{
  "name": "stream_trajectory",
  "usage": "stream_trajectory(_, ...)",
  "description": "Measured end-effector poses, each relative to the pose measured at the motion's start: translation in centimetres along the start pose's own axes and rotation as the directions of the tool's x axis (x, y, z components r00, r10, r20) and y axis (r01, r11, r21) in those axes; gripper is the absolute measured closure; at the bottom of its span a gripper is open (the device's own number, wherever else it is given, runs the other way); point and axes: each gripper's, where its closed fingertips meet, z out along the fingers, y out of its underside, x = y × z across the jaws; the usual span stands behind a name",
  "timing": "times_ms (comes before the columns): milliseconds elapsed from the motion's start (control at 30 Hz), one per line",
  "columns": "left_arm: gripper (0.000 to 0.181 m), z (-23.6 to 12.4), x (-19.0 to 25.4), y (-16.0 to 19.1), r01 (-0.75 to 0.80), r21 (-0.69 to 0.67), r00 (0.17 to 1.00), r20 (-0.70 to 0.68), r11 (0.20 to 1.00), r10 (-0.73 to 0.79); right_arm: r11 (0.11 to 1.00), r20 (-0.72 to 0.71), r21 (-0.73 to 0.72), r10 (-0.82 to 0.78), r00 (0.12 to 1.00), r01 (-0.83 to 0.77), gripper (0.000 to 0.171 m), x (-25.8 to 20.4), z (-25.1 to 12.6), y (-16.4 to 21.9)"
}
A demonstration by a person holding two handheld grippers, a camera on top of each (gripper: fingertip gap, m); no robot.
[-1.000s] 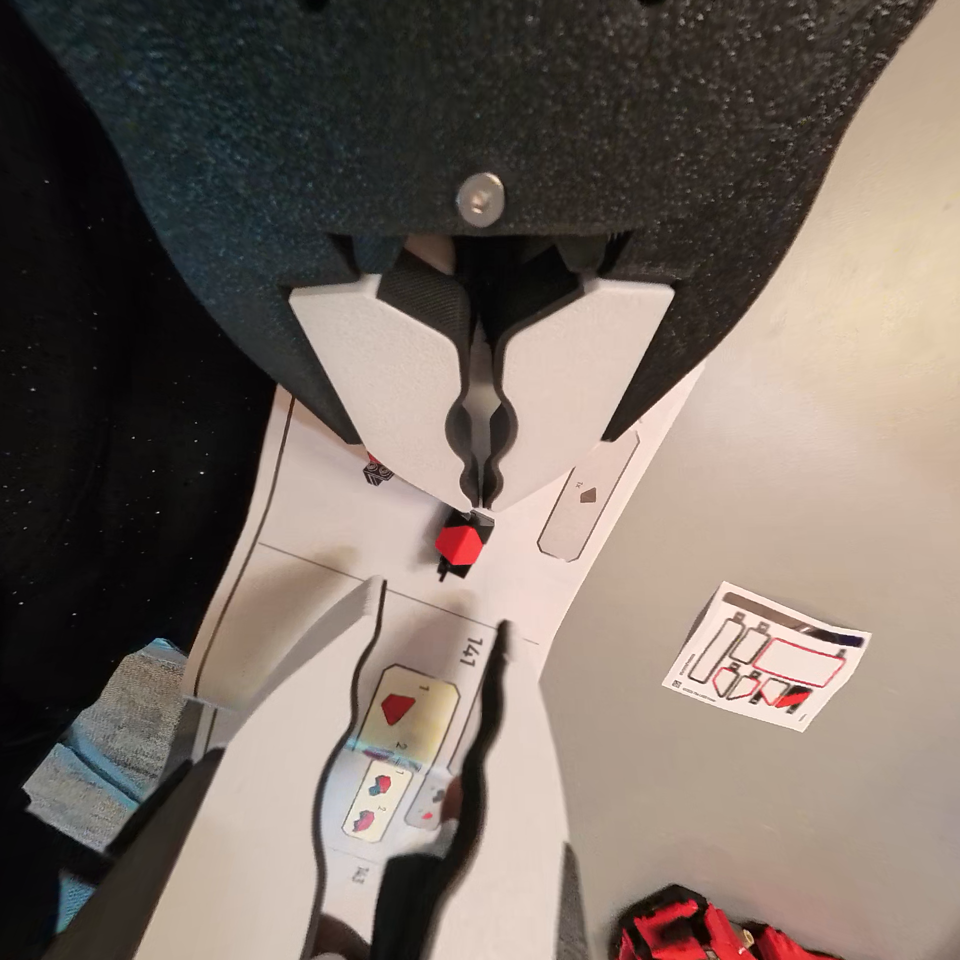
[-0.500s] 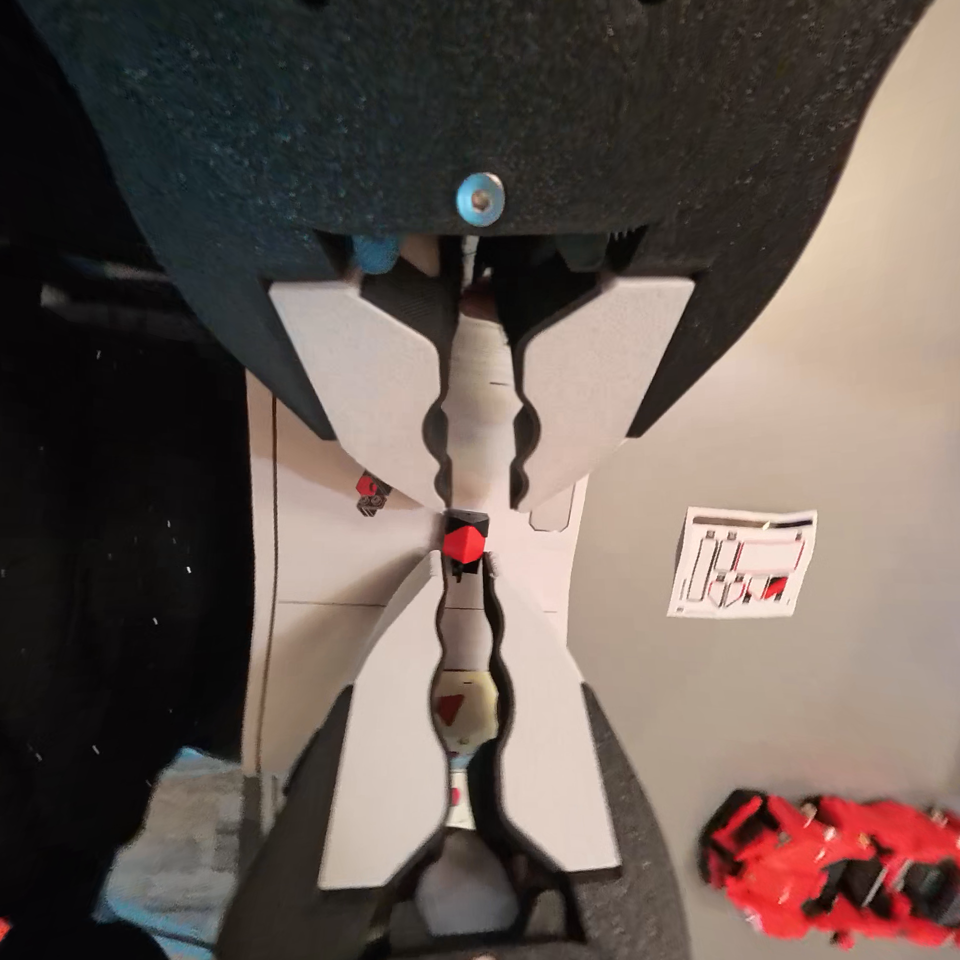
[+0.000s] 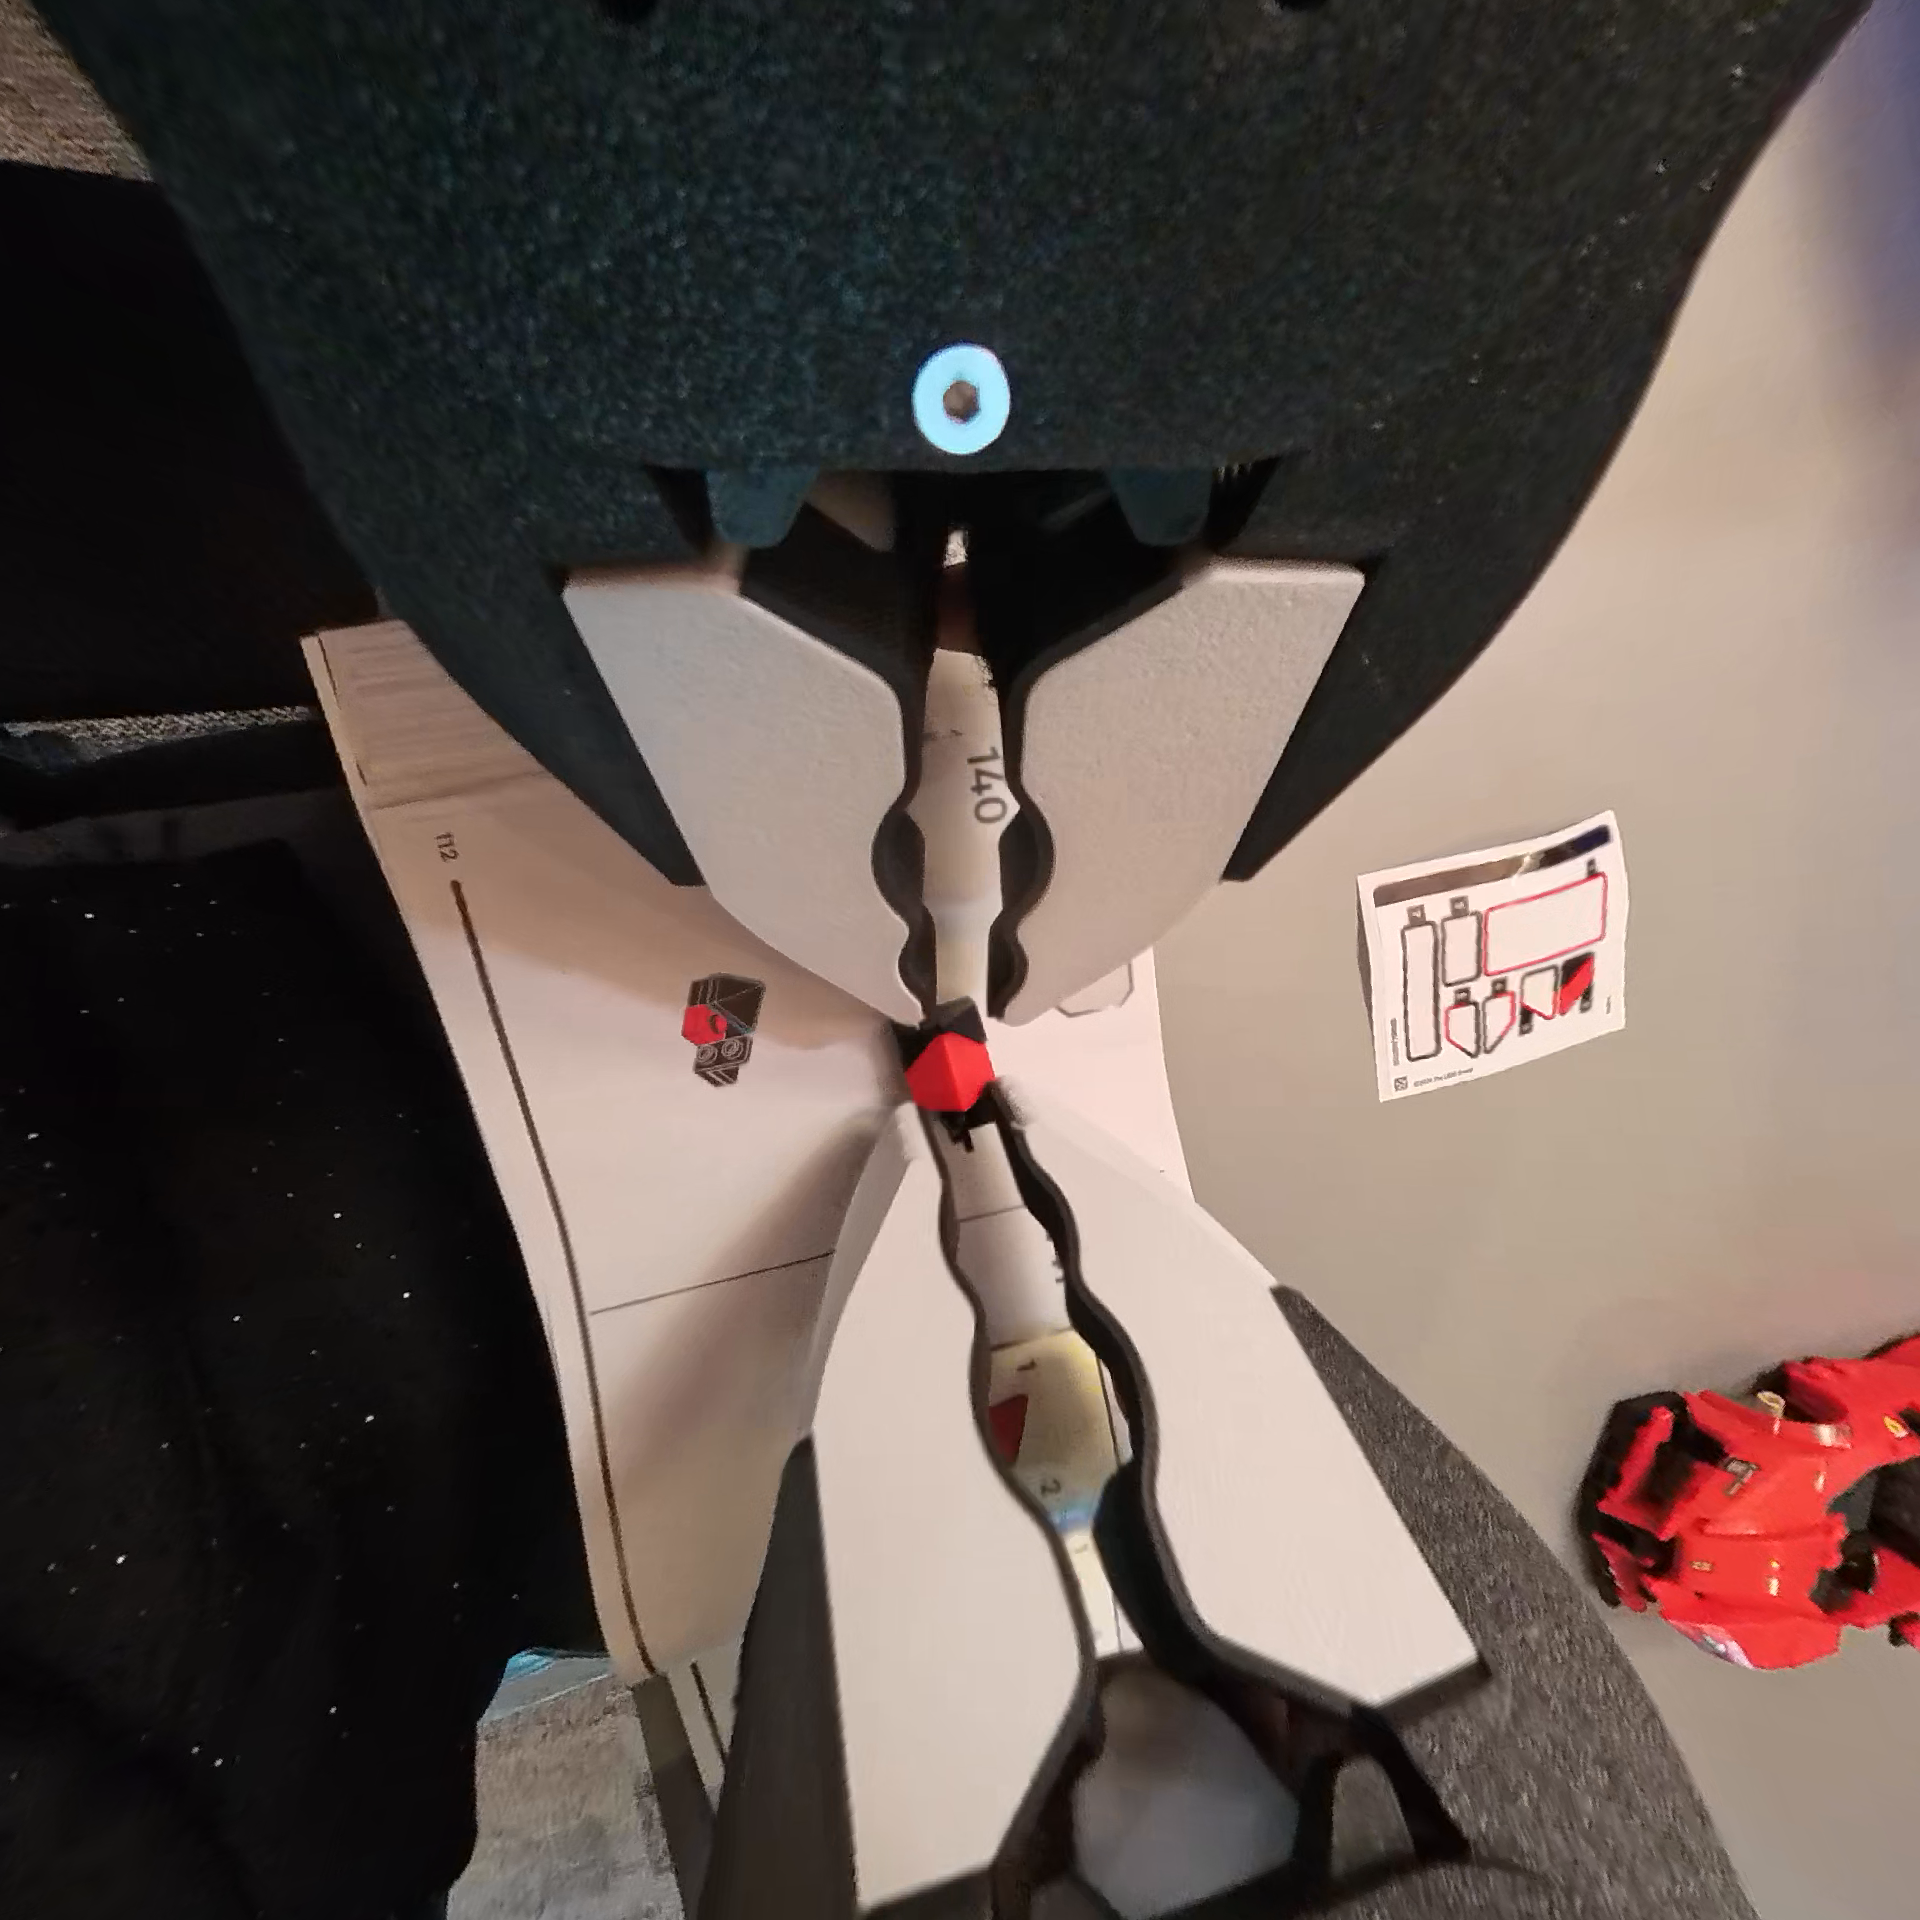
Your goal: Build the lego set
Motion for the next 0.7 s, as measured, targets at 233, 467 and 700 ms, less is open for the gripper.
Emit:
stream_trajectory(233,0.177,0.23,0.11,0.20,-0.027,-0.019,0.999,-0.038,0.999,0.026,1.000,0.014,0.000,-0.005,1.000,0.005,0.161,-0.03,0.05,-0.03)
stream_trajectory(467,0.178,0.26,0.17,0.21,-0.063,-0.044,0.998,-0.027,0.997,0.062,1.000,0.021,-0.010,-0.013,1.000,0.013,0.160,-0.14,0.15,-0.06)
stream_trajectory(700,0.179,0.28,0.18,0.20,-0.085,-0.073,0.996,-0.024,0.994,0.084,1.000,0.009,-0.008,-0.004,1.000,0.005,0.160,-0.15,0.20,-0.11)
